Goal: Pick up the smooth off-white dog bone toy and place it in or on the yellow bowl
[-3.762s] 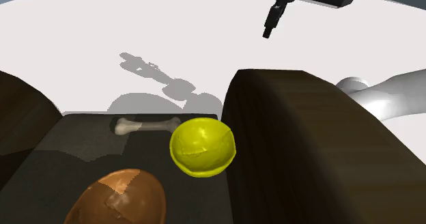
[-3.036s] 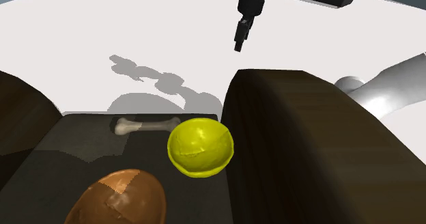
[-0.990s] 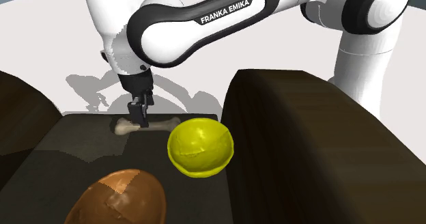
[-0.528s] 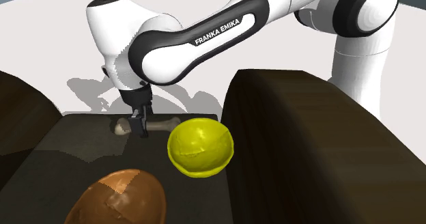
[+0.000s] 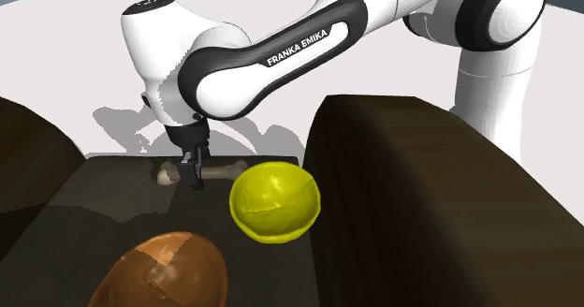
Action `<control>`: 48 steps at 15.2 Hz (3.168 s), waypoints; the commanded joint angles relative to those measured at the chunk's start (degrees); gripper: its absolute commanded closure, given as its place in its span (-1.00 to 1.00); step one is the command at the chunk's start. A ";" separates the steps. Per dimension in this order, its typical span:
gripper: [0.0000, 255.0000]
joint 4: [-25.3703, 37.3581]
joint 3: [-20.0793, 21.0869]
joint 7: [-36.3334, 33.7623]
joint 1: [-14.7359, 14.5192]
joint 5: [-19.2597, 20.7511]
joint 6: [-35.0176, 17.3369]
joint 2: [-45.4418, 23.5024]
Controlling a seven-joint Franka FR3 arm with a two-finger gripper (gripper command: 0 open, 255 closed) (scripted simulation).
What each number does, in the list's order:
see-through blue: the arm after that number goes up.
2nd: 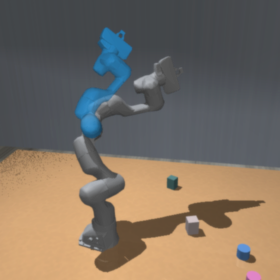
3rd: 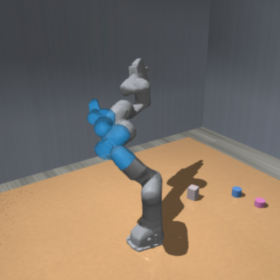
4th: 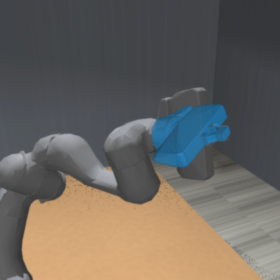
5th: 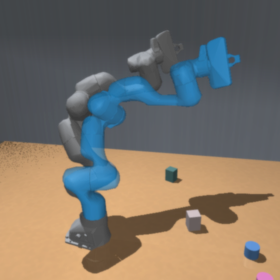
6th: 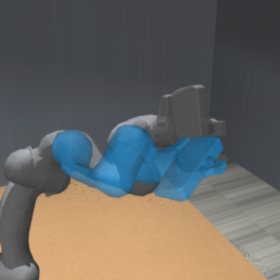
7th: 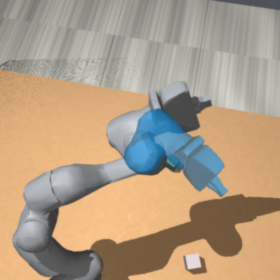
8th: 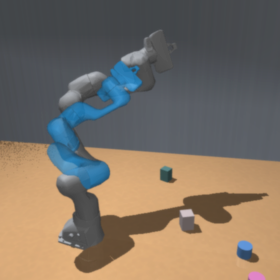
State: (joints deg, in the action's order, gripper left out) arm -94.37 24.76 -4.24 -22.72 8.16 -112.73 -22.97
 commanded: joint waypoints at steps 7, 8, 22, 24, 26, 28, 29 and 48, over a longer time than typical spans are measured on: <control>1.00 0.03 0.00 0.01 0.00 0.01 0.01 -0.02; 1.00 0.02 0.00 0.01 0.00 0.00 0.01 -0.01; 1.00 6.38 0.55 0.58 -0.03 -1.11 8.30 2.13; 1.00 7.68 0.61 0.63 -0.09 -1.21 9.76 2.31; 1.00 9.06 0.67 0.68 -0.17 -1.29 11.25 2.43; 1.00 10.52 0.72 0.70 -0.27 -1.34 12.76 2.49; 1.00 11.29 0.75 0.71 -0.33 -1.35 13.52 2.50; 1.00 -3.78 3.06 -0.31 0.80 -9.26 15.09 20.91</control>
State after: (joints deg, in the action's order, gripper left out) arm -95.22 27.61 -4.48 -22.00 0.02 -96.85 -4.48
